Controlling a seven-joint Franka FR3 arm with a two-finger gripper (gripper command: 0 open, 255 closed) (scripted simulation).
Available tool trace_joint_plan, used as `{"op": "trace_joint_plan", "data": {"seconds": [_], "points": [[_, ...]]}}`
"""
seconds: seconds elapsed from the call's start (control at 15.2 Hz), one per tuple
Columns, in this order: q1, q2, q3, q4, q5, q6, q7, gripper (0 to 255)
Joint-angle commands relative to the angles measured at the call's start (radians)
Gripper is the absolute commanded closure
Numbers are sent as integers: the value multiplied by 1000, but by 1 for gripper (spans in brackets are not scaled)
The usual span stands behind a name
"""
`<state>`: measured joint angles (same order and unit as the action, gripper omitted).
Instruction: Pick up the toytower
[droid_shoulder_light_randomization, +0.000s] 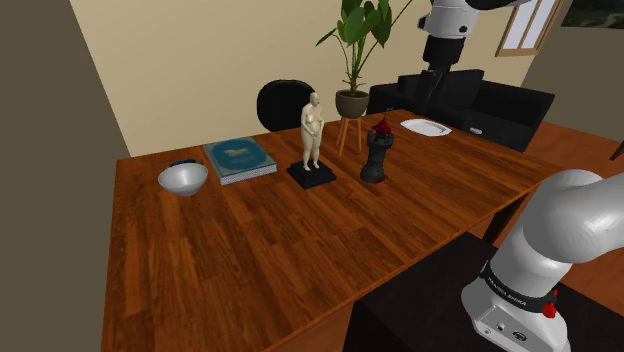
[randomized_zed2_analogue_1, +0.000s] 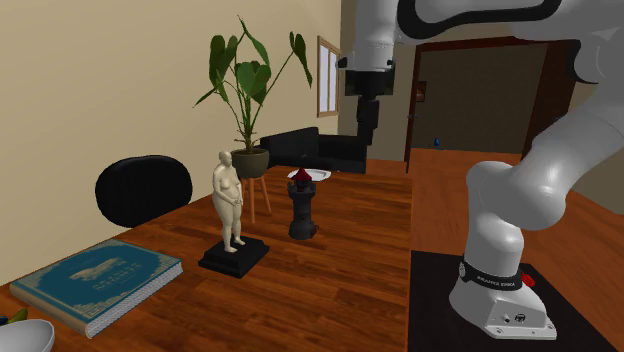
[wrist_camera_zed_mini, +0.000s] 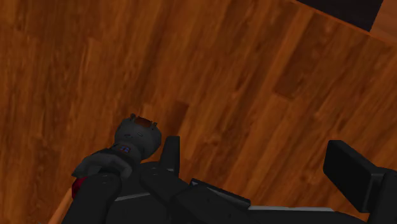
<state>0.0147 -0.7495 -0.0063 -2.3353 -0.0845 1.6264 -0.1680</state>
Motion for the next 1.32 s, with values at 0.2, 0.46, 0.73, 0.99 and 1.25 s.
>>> {"op": "trace_joint_plan", "data": {"seconds": [0.2, 0.46, 0.73, 0.99, 1.25], "points": [[25, 25, -110, 3, -44, 38, -214, 0], [69, 103, -255, 48, -82, 89, -499, 0], [127, 226, -395, 137, -81, 132, -787, 0], [197, 389, -529, 264, -30, 157, -1086, 0], [256, 593, -648, 426, 86, 152, -1403, 0]]}}
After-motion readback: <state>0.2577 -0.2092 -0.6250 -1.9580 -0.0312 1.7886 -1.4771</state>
